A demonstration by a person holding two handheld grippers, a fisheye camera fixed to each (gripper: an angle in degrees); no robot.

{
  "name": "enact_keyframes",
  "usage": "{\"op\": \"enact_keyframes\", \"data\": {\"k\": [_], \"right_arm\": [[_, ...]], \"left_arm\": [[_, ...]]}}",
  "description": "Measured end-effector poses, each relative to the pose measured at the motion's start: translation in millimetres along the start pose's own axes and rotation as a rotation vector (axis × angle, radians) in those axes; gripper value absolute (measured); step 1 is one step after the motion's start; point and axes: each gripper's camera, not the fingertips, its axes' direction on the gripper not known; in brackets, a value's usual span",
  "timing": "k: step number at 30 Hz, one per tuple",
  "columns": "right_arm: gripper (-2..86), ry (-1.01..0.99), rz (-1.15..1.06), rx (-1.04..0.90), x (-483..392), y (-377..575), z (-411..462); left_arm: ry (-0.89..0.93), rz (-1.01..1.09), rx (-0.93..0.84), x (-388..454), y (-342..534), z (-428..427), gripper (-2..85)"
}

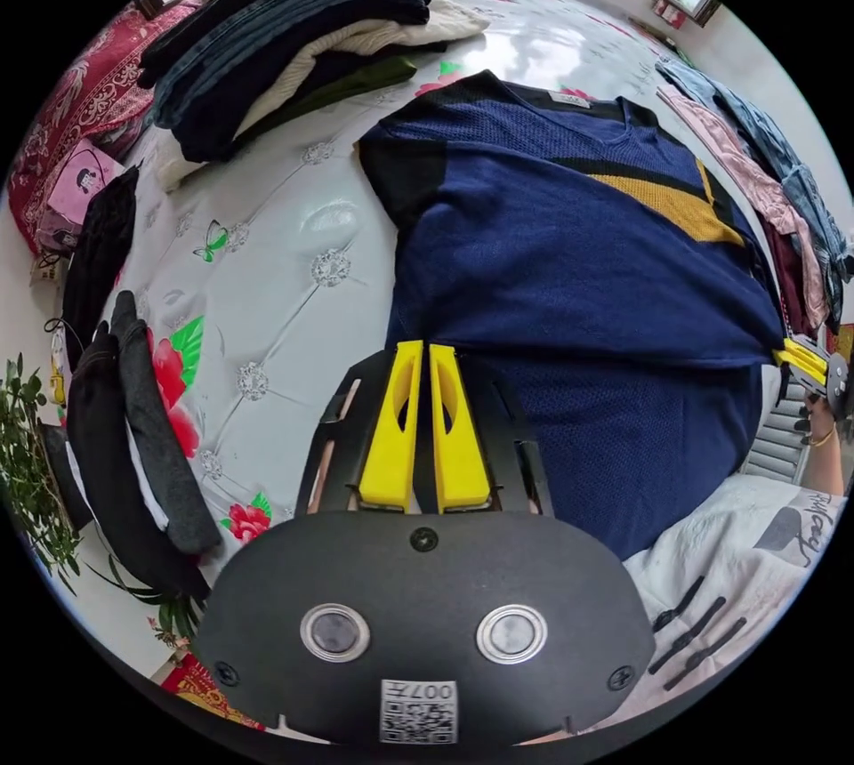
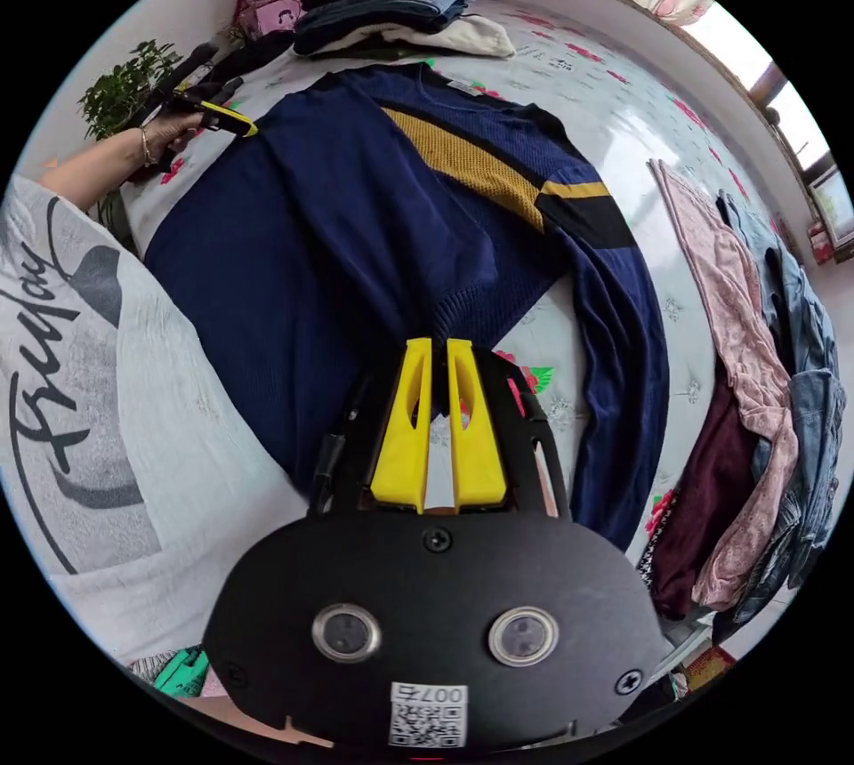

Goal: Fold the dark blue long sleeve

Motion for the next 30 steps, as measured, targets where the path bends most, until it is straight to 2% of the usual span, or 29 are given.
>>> {"op": "enact_keyframes", "data": {"k": [5,10,15,20,24,30], "right_arm": [[2.5,0.009,0.028,-0.126,6.7,16.0,28.2],[3.9,0.017,0.053,0.061,22.5,-2.3,-15.2],[5.5,-0.066,-0.138,0.226,8.8,-126.6,-36.5],[6.6,-0.122,-0.386,0.328,-49.1,-262.6,-33.7],[7.1,-0.134,-0.507,0.21,-92.6,-362.5,18.6],[5.8,-0.096,-0.607,0.095,-129.6,-426.3,101.0]], "left_arm": [[0.113,-0.065,0.017,-34.1,9.1,2.4,1.1],[0.187,-0.161,0.149,-76.6,37.4,-17.0,5.9],[0.241,-0.233,0.196,-109.9,32.1,-9.9,6.8],[0.191,-0.213,0.137,-128.2,12.5,14.1,6.9],[0.104,-0.201,0.139,-132.8,15.5,18.7,4.1],[0.132,-0.233,0.146,-158.6,31.7,17.0,0.4]]}}
